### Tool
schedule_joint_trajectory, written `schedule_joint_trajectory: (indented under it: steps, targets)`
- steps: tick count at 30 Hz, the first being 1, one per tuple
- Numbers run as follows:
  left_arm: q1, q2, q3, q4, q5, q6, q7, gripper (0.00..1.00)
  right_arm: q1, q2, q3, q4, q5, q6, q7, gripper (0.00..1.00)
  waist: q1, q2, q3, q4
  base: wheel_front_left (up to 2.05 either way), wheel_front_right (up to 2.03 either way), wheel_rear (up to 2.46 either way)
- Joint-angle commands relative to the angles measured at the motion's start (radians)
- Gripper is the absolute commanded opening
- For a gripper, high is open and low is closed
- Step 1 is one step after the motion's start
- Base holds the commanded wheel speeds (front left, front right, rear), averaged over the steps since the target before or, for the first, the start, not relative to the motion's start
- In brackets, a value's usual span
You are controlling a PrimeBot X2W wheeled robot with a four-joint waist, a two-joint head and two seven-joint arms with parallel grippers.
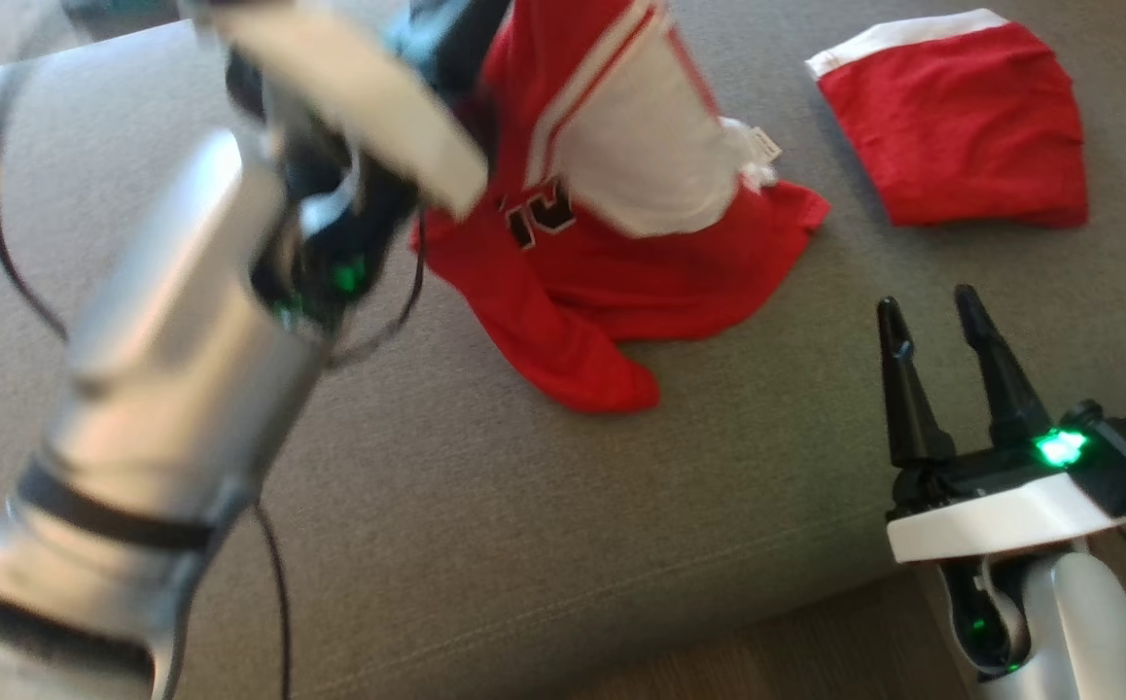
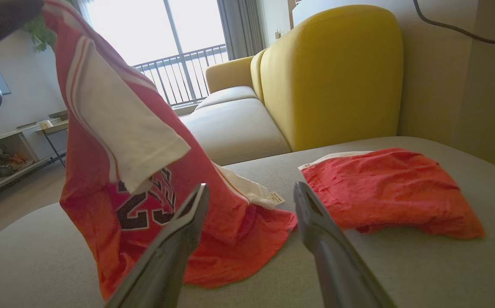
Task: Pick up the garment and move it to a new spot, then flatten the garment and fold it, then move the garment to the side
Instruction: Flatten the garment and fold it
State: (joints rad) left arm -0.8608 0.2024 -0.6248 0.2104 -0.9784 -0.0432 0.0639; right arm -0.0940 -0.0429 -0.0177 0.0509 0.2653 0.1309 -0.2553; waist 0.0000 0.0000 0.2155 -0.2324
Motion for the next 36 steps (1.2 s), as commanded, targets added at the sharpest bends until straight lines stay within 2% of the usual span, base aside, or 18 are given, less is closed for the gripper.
schedule_joint_trajectory:
  steps: [1,5,9,16,20,23,26,29,30,32,36]
  targets:
    - [-0.089,0.005,0.052,-0.022,-0.024,0.002,0.031,0.0,-0.036,-0.007,0.036,-0.037,0.013,0.0,-0.006,1.0,0.0,0.0,-0.001,-0.015,0.0,0.0,0.0]
    - [-0.246,-0.043,0.063,0.012,-0.04,0.01,0.087,0.0,-0.04,-0.007,0.04,-0.044,0.047,0.0,-0.006,1.0,0.0,0.0,0.0,-0.04,0.0,0.0,0.0]
    - [-0.376,-0.109,0.09,0.041,-0.072,0.037,0.092,0.0,-0.035,-0.007,0.037,-0.043,0.057,0.0,-0.006,1.0,0.0,0.0,-0.012,-0.049,0.0,0.0,0.0]
    - [-0.556,-0.15,0.185,0.075,-0.165,0.151,-0.032,0.0,-0.022,-0.007,0.026,-0.039,0.054,0.0,-0.006,1.0,0.0,0.0,-0.046,-0.029,0.0,0.0,0.0]
    - [-0.557,-0.151,0.212,0.16,-0.176,0.22,-0.113,0.0,-0.016,-0.007,0.025,-0.041,0.05,0.0,-0.006,1.0,0.0,0.0,-0.06,-0.002,0.0,0.0,0.0]
    - [-0.476,-0.121,0.223,0.255,-0.165,0.254,-0.143,0.0,-0.016,-0.007,0.031,-0.043,0.05,0.0,-0.006,1.0,0.0,0.0,-0.06,0.018,0.0,0.0,0.0]
    - [-0.364,-0.063,0.242,0.355,-0.158,0.262,-0.177,0.0,-0.018,-0.007,0.038,-0.044,0.049,0.0,-0.006,1.0,0.0,0.0,-0.056,0.031,0.0,0.0,0.0]
    - [-0.263,0.001,0.261,0.445,-0.153,0.248,-0.214,0.0,-0.022,-0.007,0.045,-0.046,0.047,0.0,-0.006,1.0,0.0,0.0,-0.042,0.04,0.0,0.0,0.0]
    - [-0.215,0.046,0.278,0.496,-0.149,0.228,-0.246,0.0,-0.025,-0.007,0.054,-0.043,0.042,0.0,-0.006,1.0,0.0,0.0,-0.029,0.045,0.0,0.0,0.0]
    - [-0.184,0.087,0.301,0.542,-0.143,0.211,-0.278,0.0,-0.027,-0.007,0.068,-0.036,0.038,0.0,-0.006,1.0,0.0,0.0,-0.017,0.049,0.0,0.0,0.0]
    - [-0.155,0.131,0.331,0.592,-0.129,0.179,-0.309,0.0,-0.03,-0.007,0.1,-0.019,0.04,0.0,-0.006,1.0,0.0,0.0,-0.004,0.054,0.0,0.0,0.0]
